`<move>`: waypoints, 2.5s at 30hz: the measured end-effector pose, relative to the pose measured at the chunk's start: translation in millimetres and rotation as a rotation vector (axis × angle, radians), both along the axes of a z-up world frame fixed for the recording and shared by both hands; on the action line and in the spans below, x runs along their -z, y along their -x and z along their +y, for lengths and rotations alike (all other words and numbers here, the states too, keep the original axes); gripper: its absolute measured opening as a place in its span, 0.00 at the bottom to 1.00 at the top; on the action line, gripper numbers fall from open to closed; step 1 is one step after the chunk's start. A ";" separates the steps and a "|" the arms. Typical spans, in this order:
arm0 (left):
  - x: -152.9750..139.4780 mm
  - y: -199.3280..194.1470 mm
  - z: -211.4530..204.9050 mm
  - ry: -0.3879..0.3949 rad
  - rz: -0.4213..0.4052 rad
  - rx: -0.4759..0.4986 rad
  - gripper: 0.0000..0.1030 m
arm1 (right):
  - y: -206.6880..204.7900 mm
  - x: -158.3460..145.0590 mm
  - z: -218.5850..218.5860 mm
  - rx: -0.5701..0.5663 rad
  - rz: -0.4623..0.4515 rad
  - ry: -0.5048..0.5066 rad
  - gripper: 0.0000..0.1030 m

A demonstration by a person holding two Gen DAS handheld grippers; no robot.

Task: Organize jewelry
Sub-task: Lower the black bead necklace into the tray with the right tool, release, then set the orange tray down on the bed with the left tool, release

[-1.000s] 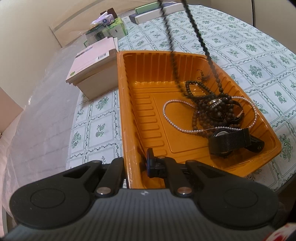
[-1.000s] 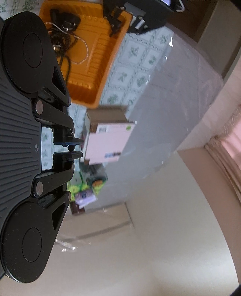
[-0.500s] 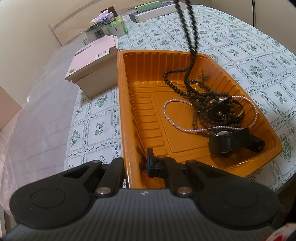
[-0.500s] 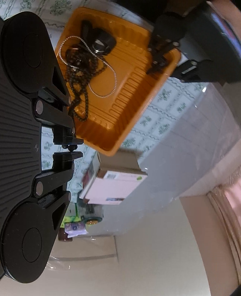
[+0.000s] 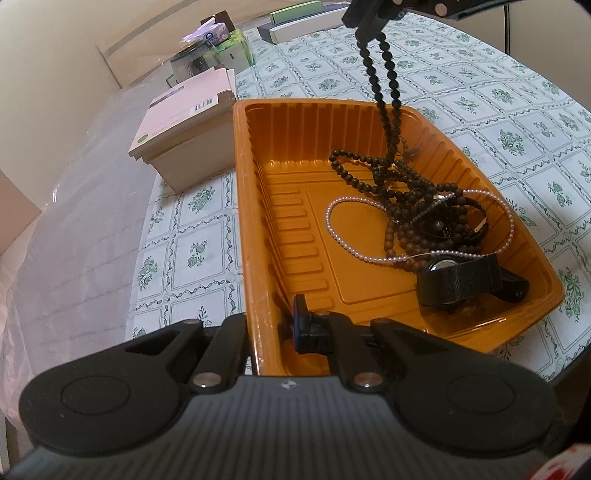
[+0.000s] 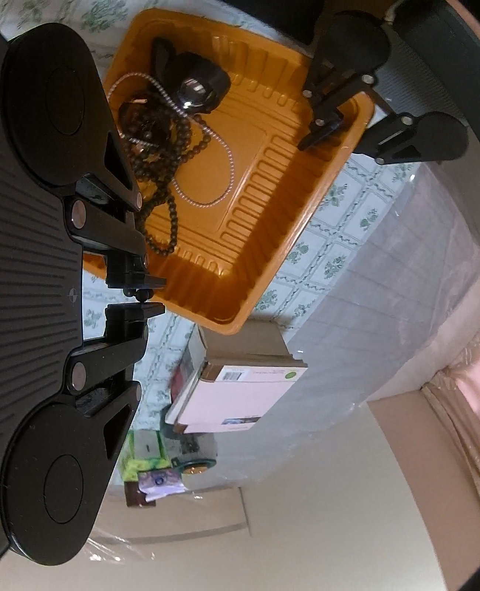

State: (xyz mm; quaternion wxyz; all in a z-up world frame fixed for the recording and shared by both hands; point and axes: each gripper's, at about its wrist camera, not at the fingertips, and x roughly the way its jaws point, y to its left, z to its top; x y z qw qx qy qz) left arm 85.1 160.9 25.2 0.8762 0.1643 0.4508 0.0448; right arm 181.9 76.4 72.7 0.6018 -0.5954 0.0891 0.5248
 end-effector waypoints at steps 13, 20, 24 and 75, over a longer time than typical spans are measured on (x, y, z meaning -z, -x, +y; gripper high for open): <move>-0.4 -0.5 1.2 0.007 0.001 0.000 0.06 | -13.7 -19.6 -20.2 0.152 0.123 -0.193 0.06; 1.0 -0.6 5.9 0.023 0.000 0.001 0.06 | -9.4 -29.4 -75.7 0.336 0.181 -0.349 0.08; 3.9 -0.5 12.5 0.052 -0.001 0.006 0.06 | 0.6 -28.2 -115.9 0.507 0.273 -0.456 0.35; 9.5 30.9 89.4 0.416 -0.126 -0.136 0.67 | 108.2 16.5 -250.7 1.234 0.852 -0.977 0.71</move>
